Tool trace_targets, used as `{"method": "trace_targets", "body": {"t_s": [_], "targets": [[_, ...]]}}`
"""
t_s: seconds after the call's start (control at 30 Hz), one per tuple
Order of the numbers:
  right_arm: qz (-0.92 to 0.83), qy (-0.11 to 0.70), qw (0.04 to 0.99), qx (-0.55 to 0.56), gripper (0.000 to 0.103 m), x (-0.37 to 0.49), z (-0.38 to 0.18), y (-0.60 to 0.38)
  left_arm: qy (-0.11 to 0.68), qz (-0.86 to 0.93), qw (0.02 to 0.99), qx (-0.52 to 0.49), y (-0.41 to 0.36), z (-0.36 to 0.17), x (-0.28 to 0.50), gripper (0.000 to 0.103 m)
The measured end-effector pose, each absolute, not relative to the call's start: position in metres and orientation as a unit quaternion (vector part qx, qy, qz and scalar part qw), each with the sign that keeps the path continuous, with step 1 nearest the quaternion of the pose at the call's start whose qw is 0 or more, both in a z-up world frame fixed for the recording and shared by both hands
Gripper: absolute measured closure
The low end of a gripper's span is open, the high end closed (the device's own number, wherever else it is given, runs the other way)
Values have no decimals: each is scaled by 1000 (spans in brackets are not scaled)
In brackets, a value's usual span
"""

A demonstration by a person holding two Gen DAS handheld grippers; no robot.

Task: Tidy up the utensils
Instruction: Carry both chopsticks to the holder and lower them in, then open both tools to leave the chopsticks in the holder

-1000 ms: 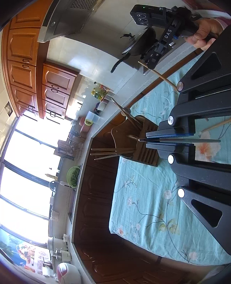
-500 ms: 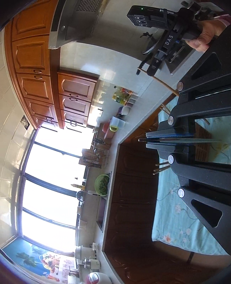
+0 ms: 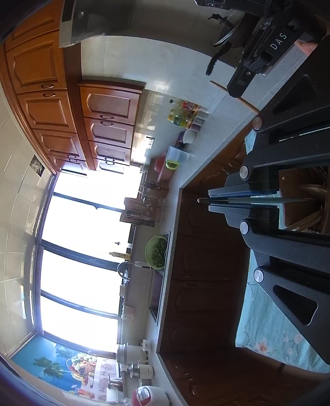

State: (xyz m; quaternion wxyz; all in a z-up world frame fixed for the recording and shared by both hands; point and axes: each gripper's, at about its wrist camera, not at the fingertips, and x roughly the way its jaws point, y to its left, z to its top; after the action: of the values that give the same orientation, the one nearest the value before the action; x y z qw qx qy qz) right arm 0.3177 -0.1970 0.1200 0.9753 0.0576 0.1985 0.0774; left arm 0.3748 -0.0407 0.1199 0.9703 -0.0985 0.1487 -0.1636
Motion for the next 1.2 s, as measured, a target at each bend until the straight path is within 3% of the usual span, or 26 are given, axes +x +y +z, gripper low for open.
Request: {"method": "trace_targets", "body": {"t_s": [0.47,0.77,0.83,0.97,1.07,1.13,1.2], "targets": [[81,243,964,75,98,316,62,-198,196,-172,961,-85,-70,58,393,100],[78,247,962,82,98,316,64,-204,204,-168,960,-93,-59,64,398,100],[80,251,961,87,93,316,64,-205,207,-168,959,-94,-52,63,393,100],[76,250,961,92,93,314,67,-209,213,-180,955,-104,-44,66,388,81],[74,242,962,97,89,308,73,-212,208,-175,957,-102,-40,71,383,81],[76,237,963,102,73,304,77,-215,204,-172,958,-102,-37,72,376,77],[75,232,964,104,67,299,81,-218,199,-169,960,-103,-34,72,365,68]]}}
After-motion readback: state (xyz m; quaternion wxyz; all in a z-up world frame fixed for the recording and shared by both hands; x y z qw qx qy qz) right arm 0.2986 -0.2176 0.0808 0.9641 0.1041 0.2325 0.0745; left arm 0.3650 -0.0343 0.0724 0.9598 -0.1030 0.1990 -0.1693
